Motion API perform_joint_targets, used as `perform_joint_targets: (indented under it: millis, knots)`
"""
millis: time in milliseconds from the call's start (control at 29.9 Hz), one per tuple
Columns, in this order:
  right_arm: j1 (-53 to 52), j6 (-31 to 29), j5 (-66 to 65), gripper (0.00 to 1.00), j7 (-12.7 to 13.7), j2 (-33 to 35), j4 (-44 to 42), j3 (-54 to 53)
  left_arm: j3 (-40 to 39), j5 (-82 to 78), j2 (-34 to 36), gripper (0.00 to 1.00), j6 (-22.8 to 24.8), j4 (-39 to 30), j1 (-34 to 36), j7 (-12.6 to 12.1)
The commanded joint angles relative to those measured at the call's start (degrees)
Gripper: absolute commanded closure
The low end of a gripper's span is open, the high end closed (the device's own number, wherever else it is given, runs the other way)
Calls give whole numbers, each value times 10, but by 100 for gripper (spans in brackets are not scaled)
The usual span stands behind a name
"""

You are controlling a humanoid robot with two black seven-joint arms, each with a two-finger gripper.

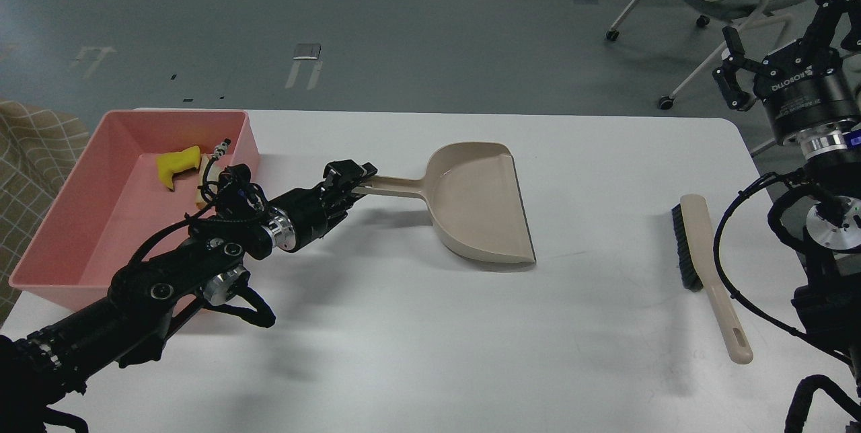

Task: Sweep and dump garbage into bin
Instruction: 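Bring the dustpan back down and place it on the table, then open the left gripper and release the dustpan handle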

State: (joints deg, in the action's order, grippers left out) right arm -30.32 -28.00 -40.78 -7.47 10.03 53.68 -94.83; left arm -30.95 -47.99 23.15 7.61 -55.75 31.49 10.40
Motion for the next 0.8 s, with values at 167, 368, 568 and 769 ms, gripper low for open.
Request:
perform_joint_targets:
  millis: [167, 368, 568, 769]
  knots:
    - [0, 0, 0, 0, 0, 0, 0, 0, -2, 2, 49, 21, 0, -52, 1, -5]
    - [4, 0, 0, 0, 0, 0, 1, 0, -5, 8, 102, 13, 0, -81, 1, -6]
    - [7, 0, -1, 0, 1, 1, -2, 3, -15, 12, 155, 13, 0, -134, 8, -7]
    - [1, 0, -3, 0, 0, 13, 13, 32, -88, 60, 166, 10, 5, -144, 22, -1]
